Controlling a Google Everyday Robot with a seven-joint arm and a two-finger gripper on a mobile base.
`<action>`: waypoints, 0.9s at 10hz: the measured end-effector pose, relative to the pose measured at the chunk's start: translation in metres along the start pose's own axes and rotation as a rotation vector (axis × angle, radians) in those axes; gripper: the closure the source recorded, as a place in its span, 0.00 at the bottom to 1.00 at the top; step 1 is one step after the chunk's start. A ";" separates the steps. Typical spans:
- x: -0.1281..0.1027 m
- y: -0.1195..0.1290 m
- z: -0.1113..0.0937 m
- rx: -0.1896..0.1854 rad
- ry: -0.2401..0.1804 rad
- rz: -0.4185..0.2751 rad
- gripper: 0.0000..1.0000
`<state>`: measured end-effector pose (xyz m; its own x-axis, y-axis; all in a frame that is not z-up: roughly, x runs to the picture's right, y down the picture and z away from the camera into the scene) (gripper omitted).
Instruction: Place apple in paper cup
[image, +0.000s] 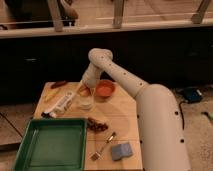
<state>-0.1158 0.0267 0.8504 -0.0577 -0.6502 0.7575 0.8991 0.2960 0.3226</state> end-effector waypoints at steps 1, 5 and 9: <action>0.000 0.000 0.000 0.000 0.000 0.001 0.63; 0.001 0.001 -0.001 0.004 -0.002 0.005 0.63; 0.002 0.002 0.000 0.005 -0.007 0.010 0.63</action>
<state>-0.1144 0.0257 0.8521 -0.0520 -0.6425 0.7645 0.8974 0.3058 0.3181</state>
